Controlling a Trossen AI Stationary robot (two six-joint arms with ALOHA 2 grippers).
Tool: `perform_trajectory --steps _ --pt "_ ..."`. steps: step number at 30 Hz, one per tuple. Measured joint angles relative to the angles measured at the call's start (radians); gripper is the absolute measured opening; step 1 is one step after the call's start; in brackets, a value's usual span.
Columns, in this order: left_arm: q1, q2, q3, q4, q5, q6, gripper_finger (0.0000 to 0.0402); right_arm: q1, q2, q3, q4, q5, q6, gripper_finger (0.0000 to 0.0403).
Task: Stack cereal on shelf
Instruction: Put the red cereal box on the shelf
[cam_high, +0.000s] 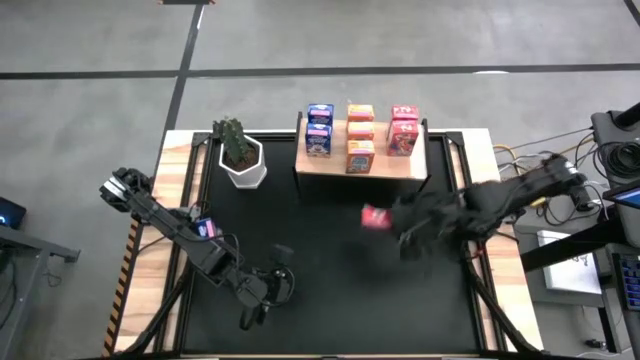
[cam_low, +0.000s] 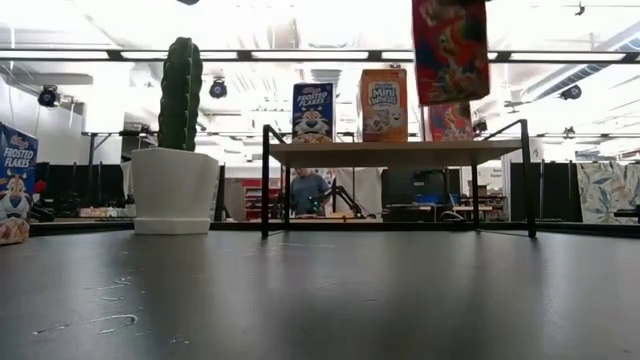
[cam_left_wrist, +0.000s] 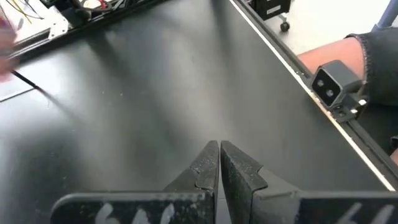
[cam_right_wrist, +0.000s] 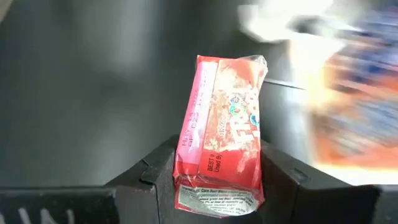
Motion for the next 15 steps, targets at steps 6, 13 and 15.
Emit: perform_trajectory --steps 6,13,15 --pt "0.029 0.000 0.000 0.005 0.000 0.068 0.0000 -0.142 -0.238 -0.131 -0.012 0.089 -0.033 0.0156" --pt "0.074 0.000 0.000 0.007 0.000 0.202 0.0000 -0.263 -0.443 -0.282 0.043 0.057 -0.067 0.0155" --pt "0.091 0.000 0.000 0.006 0.000 0.248 0.0000 -0.272 -0.478 -0.310 0.063 0.053 -0.083 0.0155"
